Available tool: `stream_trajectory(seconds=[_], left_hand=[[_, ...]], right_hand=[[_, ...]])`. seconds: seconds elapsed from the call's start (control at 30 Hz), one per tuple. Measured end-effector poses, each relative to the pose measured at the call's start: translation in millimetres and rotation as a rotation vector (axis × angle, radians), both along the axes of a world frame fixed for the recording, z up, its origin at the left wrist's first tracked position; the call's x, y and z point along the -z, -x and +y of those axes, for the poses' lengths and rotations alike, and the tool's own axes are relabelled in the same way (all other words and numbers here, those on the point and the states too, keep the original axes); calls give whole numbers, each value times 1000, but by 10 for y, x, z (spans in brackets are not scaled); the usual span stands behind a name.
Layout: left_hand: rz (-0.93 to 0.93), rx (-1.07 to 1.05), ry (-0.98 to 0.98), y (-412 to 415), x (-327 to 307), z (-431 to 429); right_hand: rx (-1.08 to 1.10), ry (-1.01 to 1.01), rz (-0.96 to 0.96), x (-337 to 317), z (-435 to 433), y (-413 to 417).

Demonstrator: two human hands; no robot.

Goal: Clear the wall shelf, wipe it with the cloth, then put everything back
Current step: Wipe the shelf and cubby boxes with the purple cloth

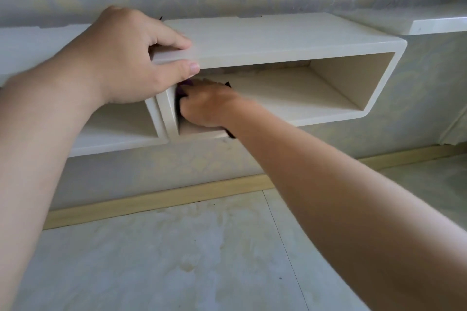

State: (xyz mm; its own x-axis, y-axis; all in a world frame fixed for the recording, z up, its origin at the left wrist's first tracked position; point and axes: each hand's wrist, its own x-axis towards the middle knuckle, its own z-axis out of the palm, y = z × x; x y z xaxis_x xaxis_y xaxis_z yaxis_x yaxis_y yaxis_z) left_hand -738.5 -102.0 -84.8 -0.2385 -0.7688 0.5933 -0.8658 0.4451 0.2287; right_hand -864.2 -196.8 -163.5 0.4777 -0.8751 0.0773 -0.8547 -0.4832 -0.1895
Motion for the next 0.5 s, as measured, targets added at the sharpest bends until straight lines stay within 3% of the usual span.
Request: stream_trajectory(seconds=[0.1,0.3,0.5], left_hand=[[-14,-5,8,-9,-1,5],[-10,6,-2,-5,-8,-6],[-7,12,-7,9,-8,-19]], right_hand=[[43,5,5,-21,-198,400],[432,-30,-95,-88,-553,1713],[517,-62,-132,-167,-406,1306]])
